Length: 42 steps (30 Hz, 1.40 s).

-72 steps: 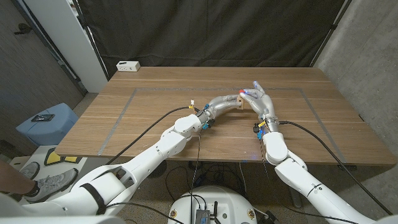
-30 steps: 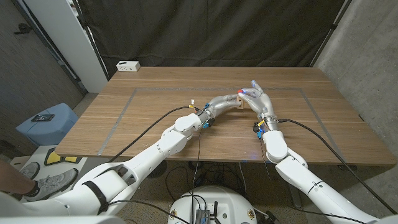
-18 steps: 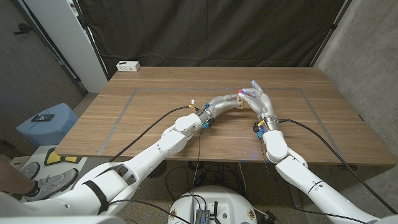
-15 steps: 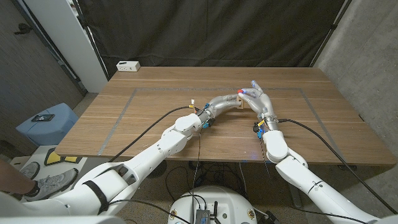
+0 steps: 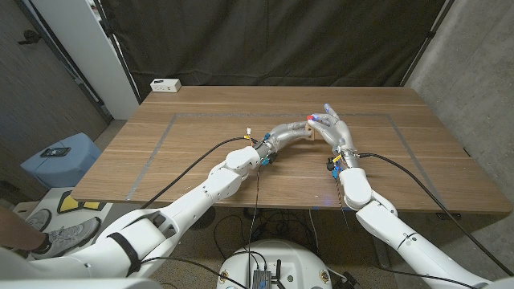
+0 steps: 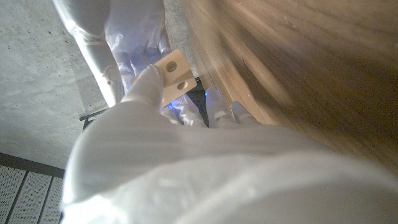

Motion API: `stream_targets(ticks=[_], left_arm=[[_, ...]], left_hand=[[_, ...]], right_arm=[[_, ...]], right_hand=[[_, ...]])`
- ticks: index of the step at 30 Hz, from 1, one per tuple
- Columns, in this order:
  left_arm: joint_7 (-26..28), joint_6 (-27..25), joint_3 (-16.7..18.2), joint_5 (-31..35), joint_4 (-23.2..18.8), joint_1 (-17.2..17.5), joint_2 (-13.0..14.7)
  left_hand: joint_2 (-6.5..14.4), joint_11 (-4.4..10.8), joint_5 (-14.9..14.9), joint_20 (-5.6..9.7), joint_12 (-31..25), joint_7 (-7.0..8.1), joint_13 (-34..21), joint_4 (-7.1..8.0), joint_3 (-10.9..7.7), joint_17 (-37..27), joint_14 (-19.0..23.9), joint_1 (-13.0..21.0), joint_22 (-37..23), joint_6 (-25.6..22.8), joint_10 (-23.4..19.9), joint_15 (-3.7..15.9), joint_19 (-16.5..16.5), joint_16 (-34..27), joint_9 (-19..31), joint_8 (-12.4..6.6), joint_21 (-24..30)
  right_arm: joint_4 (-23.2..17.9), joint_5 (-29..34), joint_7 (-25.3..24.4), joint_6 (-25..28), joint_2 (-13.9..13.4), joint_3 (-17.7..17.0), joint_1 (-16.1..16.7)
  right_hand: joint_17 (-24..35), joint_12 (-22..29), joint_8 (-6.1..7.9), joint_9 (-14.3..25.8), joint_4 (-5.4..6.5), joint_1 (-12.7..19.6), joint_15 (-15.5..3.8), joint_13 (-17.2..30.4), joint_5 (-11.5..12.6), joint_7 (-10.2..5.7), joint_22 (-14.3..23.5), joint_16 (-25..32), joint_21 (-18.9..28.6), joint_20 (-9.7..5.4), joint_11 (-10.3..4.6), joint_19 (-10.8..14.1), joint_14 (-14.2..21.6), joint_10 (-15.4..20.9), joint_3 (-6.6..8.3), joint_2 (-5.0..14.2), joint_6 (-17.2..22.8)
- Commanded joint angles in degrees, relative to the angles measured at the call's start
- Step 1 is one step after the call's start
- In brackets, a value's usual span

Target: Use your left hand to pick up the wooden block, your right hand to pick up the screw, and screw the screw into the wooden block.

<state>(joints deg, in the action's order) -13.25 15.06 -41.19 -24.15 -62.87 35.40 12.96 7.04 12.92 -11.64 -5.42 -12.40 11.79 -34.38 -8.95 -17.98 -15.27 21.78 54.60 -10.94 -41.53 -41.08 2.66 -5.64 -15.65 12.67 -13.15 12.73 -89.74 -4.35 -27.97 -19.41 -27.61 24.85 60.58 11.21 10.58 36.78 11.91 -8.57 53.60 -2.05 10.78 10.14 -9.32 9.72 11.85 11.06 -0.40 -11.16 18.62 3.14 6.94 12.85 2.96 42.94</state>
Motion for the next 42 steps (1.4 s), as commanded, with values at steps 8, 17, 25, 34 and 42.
stream_targets(ticks=[8,17,25,34,42], left_arm=[[-0.2,0.2,-0.1,0.0,1.0,-0.5,-0.6],[-0.3,0.4,-0.1,-0.1,1.9,-0.9,-1.1],[-0.3,0.3,-0.1,-0.1,2.3,-1.0,-1.3],[-0.2,0.4,-0.1,0.0,2.5,-1.1,-1.5],[-0.1,0.3,-0.2,0.0,2.6,-1.1,-1.6]], left_hand=[[0.1,-0.32,-0.3,-0.30,-0.5,-0.16,-0.1,0.25,-0.13,-0.3,0.5,-0.3,-0.2,-0.2,-0.4,5.31,0.4,0.1,0.1,-0.20,0.2],[0.1,-0.32,-0.3,-0.31,-0.5,-0.29,-0.1,0.30,-0.13,-0.3,0.6,-0.4,-0.2,-0.3,-0.4,5.35,0.4,0.1,0.1,-0.23,0.2],[0.2,-0.33,-0.3,-0.30,-0.5,-0.35,-0.1,0.31,-0.16,-0.3,0.7,-0.4,-0.2,-0.2,-0.4,5.42,0.4,0.1,0.1,-0.17,0.2],[0.1,-0.33,-0.3,-0.29,-0.5,-0.33,-0.1,0.25,-0.20,-0.2,0.6,-0.4,-0.2,-0.2,-0.4,5.33,0.4,0.1,0.1,-0.17,0.2],[0.2,-0.32,-0.3,-0.27,-0.5,-0.26,-0.1,0.29,-0.22,-0.3,0.6,-0.4,-0.2,-0.1,-0.4,5.33,0.4,0.1,0.1,-0.14,0.2]], right_arm=[[0.5,-0.2,0.6,-0.3,-0.3,0.1,-0.4],[0.5,-0.7,0.8,-0.1,-0.3,0.0,-0.5],[0.7,-1.1,1.2,0.0,-0.3,0.0,-0.6],[1.0,-1.1,1.7,-0.4,-0.7,0.1,-0.7],[1.4,-1.3,2.0,-0.7,-0.7,0.2,-0.9]], right_hand=[[0.1,0.0,-0.54,0.2,0.10,-0.7,-3.14,0.2,0.0,-0.13,0.2,0.0,-0.1,0.28,0.43,-0.2,-0.2,-0.7,-0.60,-0.99,-1.0],[0.1,0.0,-0.91,0.2,0.29,-1.5,-2.99,0.2,0.0,-0.11,0.2,0.0,-0.1,0.40,0.73,-0.4,-0.4,-1.1,-1.05,-1.59,-1.8],[0.2,-0.1,-1.26,0.2,0.51,-2.2,-2.82,0.2,0.0,-0.05,0.2,-0.1,-0.2,0.48,0.95,-0.7,-0.8,-1.6,-1.39,-1.93,-2.6],[0.2,0.0,-1.81,0.2,0.60,-2.8,-2.69,0.2,0.0,0.05,0.2,-0.1,-0.2,0.60,1.11,-1.0,-1.0,-2.0,-1.64,-2.25,-3.8],[0.2,-0.1,-2.00,0.2,0.63,-3.2,-2.50,0.2,0.0,0.03,0.2,-0.2,-0.2,0.68,1.31,-1.2,-1.2,-2.5,-1.83,-2.54,-4.2]])
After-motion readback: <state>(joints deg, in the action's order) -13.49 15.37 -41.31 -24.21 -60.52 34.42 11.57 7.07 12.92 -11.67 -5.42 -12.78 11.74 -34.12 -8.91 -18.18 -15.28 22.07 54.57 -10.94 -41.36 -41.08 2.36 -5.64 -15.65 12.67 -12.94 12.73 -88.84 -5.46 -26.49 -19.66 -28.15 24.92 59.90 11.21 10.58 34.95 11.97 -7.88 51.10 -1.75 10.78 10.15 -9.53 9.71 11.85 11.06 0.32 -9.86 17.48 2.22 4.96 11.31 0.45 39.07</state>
